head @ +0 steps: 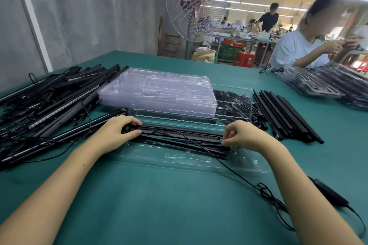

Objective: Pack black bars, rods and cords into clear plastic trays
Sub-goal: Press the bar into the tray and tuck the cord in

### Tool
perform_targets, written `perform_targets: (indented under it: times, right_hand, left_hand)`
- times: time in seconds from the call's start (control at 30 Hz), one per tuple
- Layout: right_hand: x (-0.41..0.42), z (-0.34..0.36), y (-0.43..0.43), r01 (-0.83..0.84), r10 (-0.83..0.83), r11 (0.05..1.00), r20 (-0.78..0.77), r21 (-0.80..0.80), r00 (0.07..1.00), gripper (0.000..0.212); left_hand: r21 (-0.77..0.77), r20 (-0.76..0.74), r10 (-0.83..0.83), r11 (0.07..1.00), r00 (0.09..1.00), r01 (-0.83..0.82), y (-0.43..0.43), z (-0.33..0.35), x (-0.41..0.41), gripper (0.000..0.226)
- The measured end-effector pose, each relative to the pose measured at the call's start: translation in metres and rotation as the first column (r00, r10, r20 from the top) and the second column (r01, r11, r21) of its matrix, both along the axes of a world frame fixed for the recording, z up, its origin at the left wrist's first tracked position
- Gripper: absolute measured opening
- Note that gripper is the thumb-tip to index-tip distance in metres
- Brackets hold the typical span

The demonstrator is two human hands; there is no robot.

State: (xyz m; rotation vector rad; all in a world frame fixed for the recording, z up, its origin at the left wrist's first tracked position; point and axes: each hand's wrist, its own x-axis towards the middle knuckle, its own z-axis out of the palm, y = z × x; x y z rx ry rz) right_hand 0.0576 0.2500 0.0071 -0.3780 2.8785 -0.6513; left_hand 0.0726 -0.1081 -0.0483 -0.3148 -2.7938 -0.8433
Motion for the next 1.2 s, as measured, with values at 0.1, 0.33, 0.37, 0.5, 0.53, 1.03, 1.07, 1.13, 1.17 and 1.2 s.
perform_targets:
  times: [0.1, 0.33, 0.37, 0.5, 0.53, 1.03, 1.07, 1.13, 1.17, 1.2]
  right_hand:
    - [0.004, 0.005, -0.004, -0.018, 0.016, 0.998, -0.029, -0.057, 0.999, 0.012]
    - [0.014, 0.005, -0.037, -0.19, 0.192, 0.98, -0.019, 0.05, 0.981, 0.007]
    - [0.015, 0.003, -0.041, -0.203, 0.206, 0.975, -0.033, 0.087, 0.978, 0.008]
    - [0.015, 0.0, -0.043, -0.21, 0.22, 0.969, -0.066, 0.132, 0.973, 0.01]
    - [0.015, -0.001, -0.042, -0.21, 0.221, 0.968, -0.071, 0.136, 0.973, 0.009]
    - [0.012, -0.006, -0.052, -0.056, 0.089, 0.963, -0.115, 0.263, 0.989, 0.019]
    - [0.012, -0.005, -0.052, -0.052, 0.086, 0.961, -0.118, 0.27, 0.989, 0.021]
    - [0.013, -0.004, -0.052, -0.059, 0.098, 0.956, -0.126, 0.288, 0.987, 0.021]
    - [0.014, -0.004, -0.051, -0.067, 0.108, 0.955, -0.126, 0.288, 0.986, 0.02]
    - [0.015, -0.002, -0.05, -0.077, 0.112, 0.96, -0.118, 0.268, 0.987, 0.018]
  left_hand:
    - [-0.021, 0.038, -0.009, 1.0, 0.999, 0.01, -0.001, 0.003, -0.001, 0.023]
    - [-0.047, 0.037, 0.002, 0.999, 0.999, -0.001, 0.002, 0.003, -0.001, 0.018]
    - [-0.053, 0.043, 0.01, 0.999, 0.999, -0.008, 0.004, 0.003, -0.001, 0.017]
    - [-0.223, 0.072, 0.11, 0.97, 0.991, -0.092, 0.014, 0.0, -0.001, 0.024]
    - [-0.274, 0.079, 0.137, 0.955, 0.987, -0.111, 0.017, -0.001, 0.0, 0.028]
    - [-0.082, 0.011, 0.156, 0.985, 0.988, -0.154, 0.021, 0.004, 0.007, 0.015]
    - [-0.11, 0.004, 0.156, 0.982, 0.988, -0.154, 0.023, 0.005, 0.006, 0.016]
    - [-0.145, 0.001, 0.147, 0.979, 0.989, -0.145, 0.025, 0.009, 0.006, 0.017]
    - [-0.151, 0.0, 0.14, 0.979, 0.99, -0.138, 0.026, 0.009, 0.006, 0.017]
    - [-0.153, 0.0, 0.134, 0.979, 0.991, -0.132, 0.025, 0.009, 0.006, 0.016]
